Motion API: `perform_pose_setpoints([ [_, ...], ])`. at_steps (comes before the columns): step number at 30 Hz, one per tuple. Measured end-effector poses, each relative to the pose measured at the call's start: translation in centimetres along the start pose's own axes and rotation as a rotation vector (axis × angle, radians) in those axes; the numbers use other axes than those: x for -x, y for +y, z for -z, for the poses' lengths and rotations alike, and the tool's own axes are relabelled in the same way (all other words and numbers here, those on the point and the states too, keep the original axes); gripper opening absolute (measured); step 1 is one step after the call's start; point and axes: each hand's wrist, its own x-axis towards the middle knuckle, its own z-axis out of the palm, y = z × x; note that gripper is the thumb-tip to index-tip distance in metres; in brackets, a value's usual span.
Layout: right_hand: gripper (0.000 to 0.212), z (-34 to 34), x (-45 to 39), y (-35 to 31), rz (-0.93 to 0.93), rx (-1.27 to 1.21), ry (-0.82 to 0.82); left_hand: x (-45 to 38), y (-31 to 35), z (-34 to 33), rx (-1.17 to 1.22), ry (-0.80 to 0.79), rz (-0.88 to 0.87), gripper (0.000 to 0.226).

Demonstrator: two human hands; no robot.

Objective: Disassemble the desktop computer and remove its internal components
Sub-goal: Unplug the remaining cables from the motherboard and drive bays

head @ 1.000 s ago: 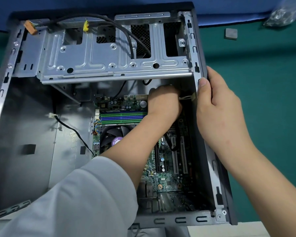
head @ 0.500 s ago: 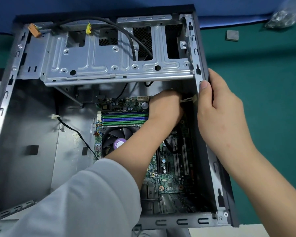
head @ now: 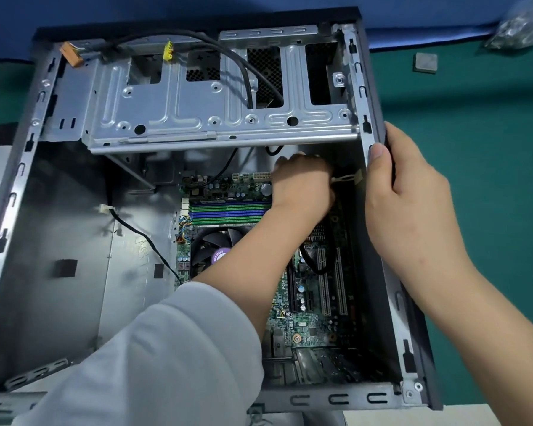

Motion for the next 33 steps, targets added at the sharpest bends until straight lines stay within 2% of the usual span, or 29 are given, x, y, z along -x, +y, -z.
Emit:
perform_pose_setpoints([
  [3, 0.035, 0.0, 0.0, -0.1, 0.003, 0.003, -0.002, 0.0, -0.2, 0.0, 0.018, 0.019, 0.033, 0.021],
  [10, 0.038, 0.0, -0.1, 0.0, -0.006, 0.003, -0.004, 0.5, 0.1, 0.3, 0.06, 0.048, -0.024, 0.015],
  [16, 0.038, -0.2, -0.2, 0.1, -0.007, -0.002, 0.013, 0.2, -0.2, -0.2, 0.165, -0.027, 0.121, 0.023],
  [23, 0.036, -0.1, -0.2, 0.4, 0.005, -0.022, 0.027, 1.0, 0.0, -0.1, 0.134, 0.054, 0.009, 0.018],
  [28, 0.034, -0.2, -0.3, 0.5, 0.02, -0.026, 0.049, 0.0, -0.7, 0.0, 0.314, -0.002, 0.226, 0.019],
  [33, 0.035, -0.3, -0.4, 0.4, 0.032, -0.006, 0.05, 0.3, -0.3, 0.4, 0.28, -0.099, 0.167, 0.031],
])
